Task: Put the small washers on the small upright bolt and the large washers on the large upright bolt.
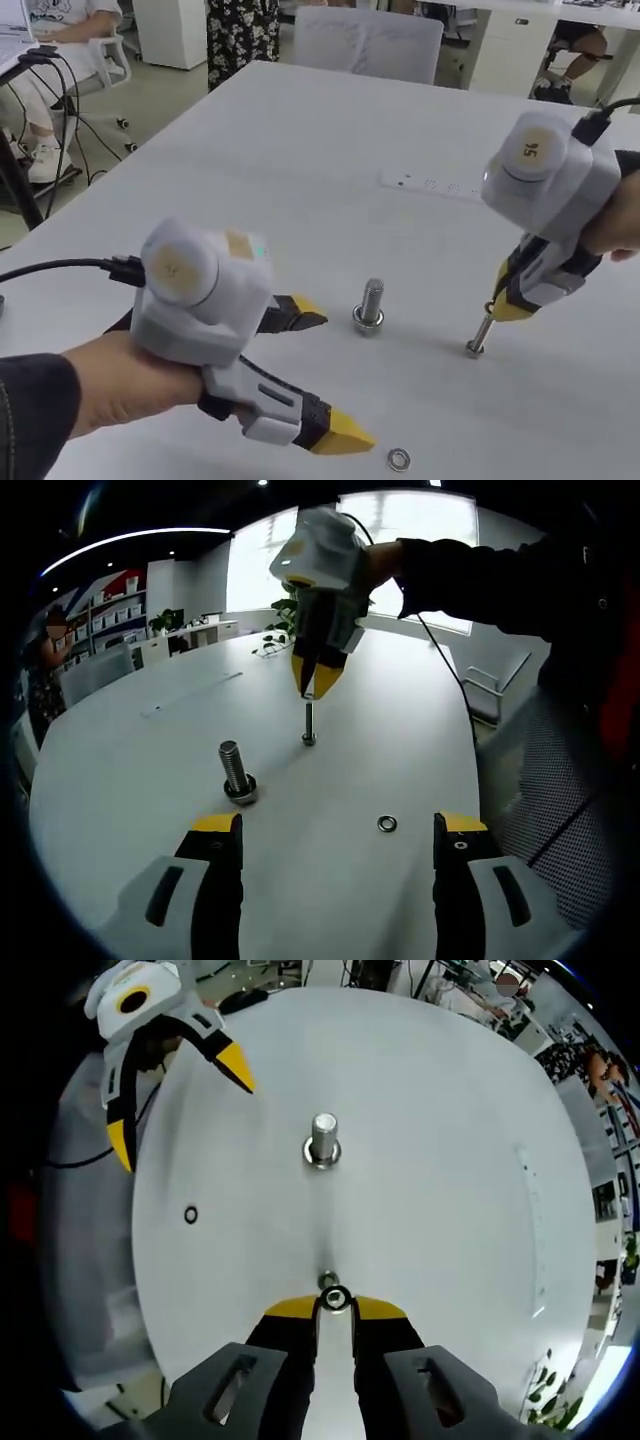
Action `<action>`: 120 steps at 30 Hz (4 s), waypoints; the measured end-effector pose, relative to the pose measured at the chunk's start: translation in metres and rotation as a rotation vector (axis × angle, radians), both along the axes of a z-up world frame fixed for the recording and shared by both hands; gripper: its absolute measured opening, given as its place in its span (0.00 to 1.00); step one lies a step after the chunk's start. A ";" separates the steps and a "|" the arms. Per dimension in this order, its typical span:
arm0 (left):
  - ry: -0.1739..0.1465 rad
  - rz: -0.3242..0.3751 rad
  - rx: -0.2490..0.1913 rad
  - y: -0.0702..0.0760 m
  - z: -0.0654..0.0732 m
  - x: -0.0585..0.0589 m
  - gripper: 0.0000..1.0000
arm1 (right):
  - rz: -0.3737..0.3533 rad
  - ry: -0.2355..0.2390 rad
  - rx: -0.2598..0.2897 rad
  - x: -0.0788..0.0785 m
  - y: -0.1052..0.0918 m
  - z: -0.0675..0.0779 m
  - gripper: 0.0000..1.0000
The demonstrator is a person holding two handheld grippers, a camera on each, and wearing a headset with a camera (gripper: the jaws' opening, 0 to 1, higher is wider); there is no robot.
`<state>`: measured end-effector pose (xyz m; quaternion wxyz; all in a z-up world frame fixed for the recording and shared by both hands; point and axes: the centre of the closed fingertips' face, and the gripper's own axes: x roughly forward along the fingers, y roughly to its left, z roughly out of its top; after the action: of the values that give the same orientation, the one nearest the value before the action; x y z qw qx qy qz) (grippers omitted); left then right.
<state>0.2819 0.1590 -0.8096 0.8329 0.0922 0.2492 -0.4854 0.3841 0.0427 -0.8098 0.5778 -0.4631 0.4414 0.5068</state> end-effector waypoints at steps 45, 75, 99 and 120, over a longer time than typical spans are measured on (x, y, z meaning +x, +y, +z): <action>0.001 0.016 -0.005 0.004 0.002 0.000 0.77 | -0.026 0.066 -0.032 -0.002 -0.003 -0.058 0.14; 0.007 0.004 -0.003 0.001 -0.001 0.000 0.77 | -0.056 0.038 -0.003 -0.002 -0.016 -0.049 0.19; 0.007 -0.006 -0.001 0.000 -0.001 -0.003 0.77 | -0.064 0.045 0.032 -0.043 -0.025 -0.043 0.22; -0.017 -0.003 0.002 0.001 0.005 -0.003 0.77 | 0.046 0.093 0.065 -0.096 0.013 -0.043 0.23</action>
<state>0.2784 0.1596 -0.8046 0.8341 0.0977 0.2426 -0.4857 0.2880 0.0554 -0.8530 0.5598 -0.4301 0.4403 0.5548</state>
